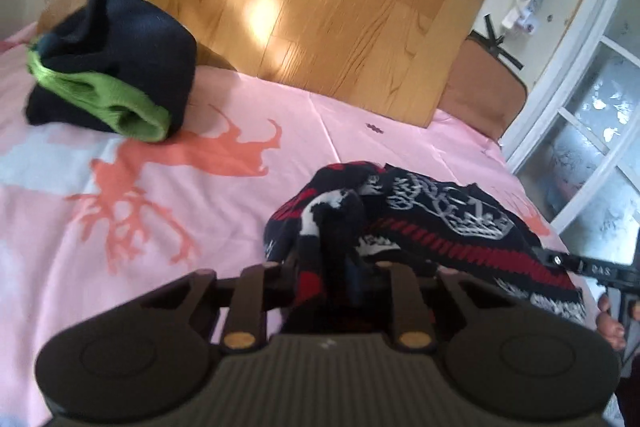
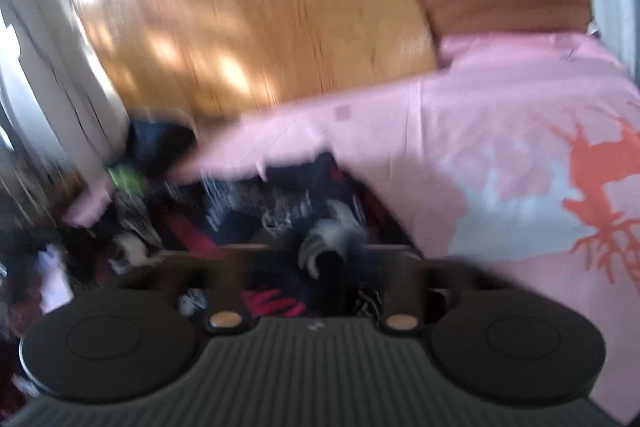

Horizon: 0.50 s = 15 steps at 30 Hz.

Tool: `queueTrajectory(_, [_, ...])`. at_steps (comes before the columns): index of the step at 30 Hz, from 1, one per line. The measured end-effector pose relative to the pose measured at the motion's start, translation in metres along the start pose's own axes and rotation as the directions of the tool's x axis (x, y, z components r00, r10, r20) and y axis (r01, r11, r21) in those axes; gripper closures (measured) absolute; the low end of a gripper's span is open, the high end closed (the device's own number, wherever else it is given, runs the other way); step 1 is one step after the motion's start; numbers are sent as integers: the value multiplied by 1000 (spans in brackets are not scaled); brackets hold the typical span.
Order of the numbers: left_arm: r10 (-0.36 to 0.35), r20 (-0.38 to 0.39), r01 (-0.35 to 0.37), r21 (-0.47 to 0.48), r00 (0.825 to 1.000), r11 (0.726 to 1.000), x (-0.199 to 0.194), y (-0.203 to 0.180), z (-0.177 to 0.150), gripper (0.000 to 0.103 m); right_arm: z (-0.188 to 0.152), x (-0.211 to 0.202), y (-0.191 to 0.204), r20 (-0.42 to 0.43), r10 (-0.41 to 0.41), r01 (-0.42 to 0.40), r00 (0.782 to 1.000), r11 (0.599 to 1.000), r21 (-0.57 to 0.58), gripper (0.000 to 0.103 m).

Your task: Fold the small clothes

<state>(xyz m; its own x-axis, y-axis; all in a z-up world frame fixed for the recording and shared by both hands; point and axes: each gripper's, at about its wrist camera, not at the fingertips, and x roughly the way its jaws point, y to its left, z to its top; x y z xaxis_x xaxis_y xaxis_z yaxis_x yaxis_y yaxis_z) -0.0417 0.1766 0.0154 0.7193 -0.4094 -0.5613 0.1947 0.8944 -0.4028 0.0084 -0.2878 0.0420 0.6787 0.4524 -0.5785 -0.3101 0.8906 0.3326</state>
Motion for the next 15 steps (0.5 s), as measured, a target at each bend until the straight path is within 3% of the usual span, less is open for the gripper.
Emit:
queueTrajectory(1, [-5,6,5,3,1000,1000,-15,0,-5,87,-1,-3,3,7,12,-12,1000,1000,-12,94])
queueTrajectory(4, [7,13,-8,22,1000,1000,-67,2,-25,91,-7,-35,19,55,160,-155,986,984,-90,94])
queueTrajectory(6, [42,10,-42,20,999,999,-96,8,-40,87,-19,-59,27,24,264,-257,964,954,-156,90])
queueTrajectory(8, [57,16,-57,-22,998,998,-116,18,-44,57,-36,-69,28,-55,336,-341,940,924,-173,82])
queueTrajectory(9, [73,44,-71,-48,996,996,-125,23,-43,49,-41,-72,28,-73,330,-338,941,922,-191,73])
queueTrajectory(11, [127,127,-116,-93,984,989,-136,31,-33,22,-43,-76,25,-54,289,-294,956,932,-210,65])
queueTrajectory(13, [145,192,-122,-127,971,984,-134,36,-14,16,-32,-74,16,-10,272,-270,962,948,-168,56])
queueTrajectory(15, [138,197,-118,-112,971,987,-116,37,11,16,-13,-66,6,52,245,-239,968,965,-105,47])
